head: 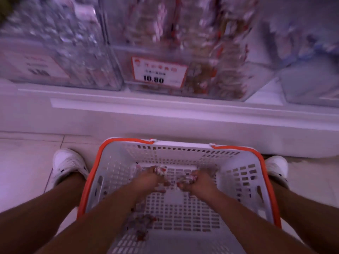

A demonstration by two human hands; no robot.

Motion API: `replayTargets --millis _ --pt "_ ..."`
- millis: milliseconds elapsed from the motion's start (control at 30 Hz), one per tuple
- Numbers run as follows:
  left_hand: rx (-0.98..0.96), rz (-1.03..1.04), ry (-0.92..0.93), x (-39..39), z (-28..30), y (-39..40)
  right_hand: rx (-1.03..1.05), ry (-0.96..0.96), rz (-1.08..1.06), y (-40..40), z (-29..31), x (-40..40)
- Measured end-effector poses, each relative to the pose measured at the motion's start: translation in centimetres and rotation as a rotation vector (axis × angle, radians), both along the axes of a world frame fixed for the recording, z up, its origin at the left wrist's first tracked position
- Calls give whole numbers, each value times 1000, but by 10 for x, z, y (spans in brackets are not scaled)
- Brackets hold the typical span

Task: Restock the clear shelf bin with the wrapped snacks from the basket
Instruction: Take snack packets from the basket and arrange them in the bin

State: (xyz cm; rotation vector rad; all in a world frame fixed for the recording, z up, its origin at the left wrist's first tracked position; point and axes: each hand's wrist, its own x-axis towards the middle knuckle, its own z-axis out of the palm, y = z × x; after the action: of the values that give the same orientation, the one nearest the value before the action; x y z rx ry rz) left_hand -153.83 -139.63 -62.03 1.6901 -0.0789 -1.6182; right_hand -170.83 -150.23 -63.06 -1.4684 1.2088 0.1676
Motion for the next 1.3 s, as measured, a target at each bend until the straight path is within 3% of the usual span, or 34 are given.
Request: replayTargets --millis 233,433,600,733,867,933,1000,1133,1200,1300 --pt "-438 143 -110 -13 177 -12 190 -494 -82 -26 210 1" --pt "-625 198 -221 -43 273 -6 195 -720 -202 14 296 3" --pt "-582 201 -225 -42 280 -14 26 -677 -221 18 303 16" --pt "-585 183 -39 -35 279 -23 -89 -658 -186 4 307 15" --pt "-561 321 -8 -29 276 -31 195 -683 -274 -26 309 11" --pt "-554 375 -67 -25 274 -35 227 -689 -319 -38 309 10" --pt "-559 405 -112 -21 271 -39 78 -678 -355 -46 303 8" --pt "-554 417 -98 -18 268 -45 -499 -761 -199 -43 303 6" --pt "-555 376 -27 -18 267 -47 -493 -845 -81 -33 302 8" --pt "-572 319 56 -18 269 -48 -308 -858 -14 -24 297 13"
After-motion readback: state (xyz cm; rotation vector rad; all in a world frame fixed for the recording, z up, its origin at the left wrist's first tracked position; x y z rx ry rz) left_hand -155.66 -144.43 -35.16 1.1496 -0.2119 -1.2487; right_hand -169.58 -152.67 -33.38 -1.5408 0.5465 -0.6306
